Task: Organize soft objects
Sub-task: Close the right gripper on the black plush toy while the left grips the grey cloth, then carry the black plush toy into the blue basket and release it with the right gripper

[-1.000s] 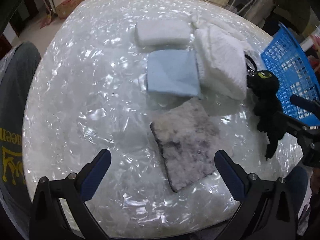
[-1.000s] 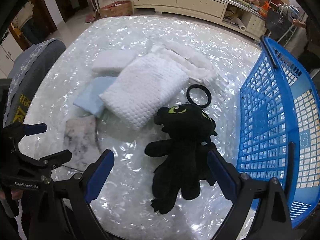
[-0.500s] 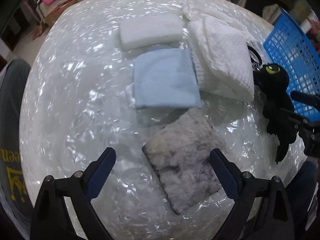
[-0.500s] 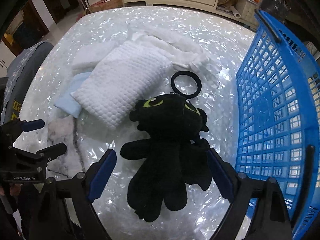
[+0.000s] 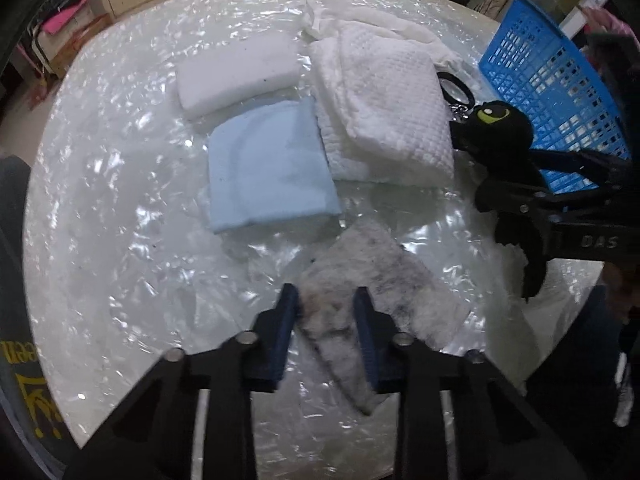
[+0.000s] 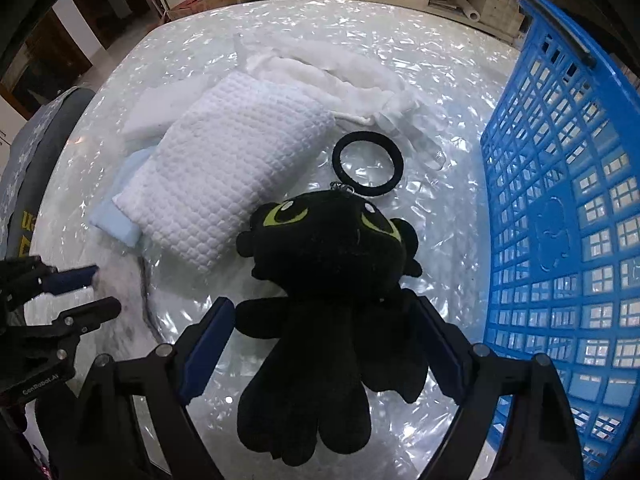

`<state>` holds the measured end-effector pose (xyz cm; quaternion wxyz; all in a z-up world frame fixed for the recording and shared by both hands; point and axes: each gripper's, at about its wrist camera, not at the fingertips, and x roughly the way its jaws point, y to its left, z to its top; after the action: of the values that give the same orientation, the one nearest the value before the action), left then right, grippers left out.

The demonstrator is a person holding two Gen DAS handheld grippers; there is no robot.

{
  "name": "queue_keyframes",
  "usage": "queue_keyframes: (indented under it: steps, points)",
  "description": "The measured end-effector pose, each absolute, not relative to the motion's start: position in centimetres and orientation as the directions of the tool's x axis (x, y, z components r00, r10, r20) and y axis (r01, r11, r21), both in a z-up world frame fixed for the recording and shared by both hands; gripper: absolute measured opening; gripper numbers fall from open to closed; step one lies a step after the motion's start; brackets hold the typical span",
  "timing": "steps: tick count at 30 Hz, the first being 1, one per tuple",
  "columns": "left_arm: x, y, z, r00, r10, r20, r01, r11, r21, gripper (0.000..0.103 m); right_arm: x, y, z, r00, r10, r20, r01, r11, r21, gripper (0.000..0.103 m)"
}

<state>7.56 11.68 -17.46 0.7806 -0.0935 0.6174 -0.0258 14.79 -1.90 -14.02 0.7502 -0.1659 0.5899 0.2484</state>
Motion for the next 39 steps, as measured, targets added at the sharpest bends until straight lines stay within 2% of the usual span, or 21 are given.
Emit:
queue_keyframes:
  steps: [5, 10, 15, 25, 39]
  points:
    - [7.0, 12.7, -17.6, 0.250, -0.190, -0.949, -0.109, 0.969, -0.223, 0.013, 15.2, -2.0, -15.1, 0.145, 0.172, -0.974, -0.572, 0.818, 0.060, 0.086]
    - [5.3, 13.8, -16.9, 0.272, -0.221, -0.936, -0.130, 0.956, -0.264, 0.007, 14.7, -2.1, -15.3, 0.149, 0.181, -0.972, -0.580, 0.812, 0.062, 0.056]
    - [3.2, 13.8, -16.4, 0.297, -0.249, -0.922, -0.128, 0.946, -0.297, 0.005, 13.8, -2.4, -14.9, 0.136, 0.191, -0.972, -0.587, 0.806, 0.076, 0.044]
    - [0.1, 15.3, -15.1, 0.334, -0.237, -0.912, -0.141, 0.944, -0.297, 0.005, 10.6, -4.7, -11.9, 0.188, 0.187, -0.964, -0.576, 0.816, 0.046, 0.044]
    - [-1.0, 16.1, -14.7, 0.334, -0.211, -0.919, -0.158, 0.948, -0.275, 0.005, 10.4, -8.1, -0.8, 0.325, 0.230, -0.917, -0.582, 0.813, -0.002, 0.044]
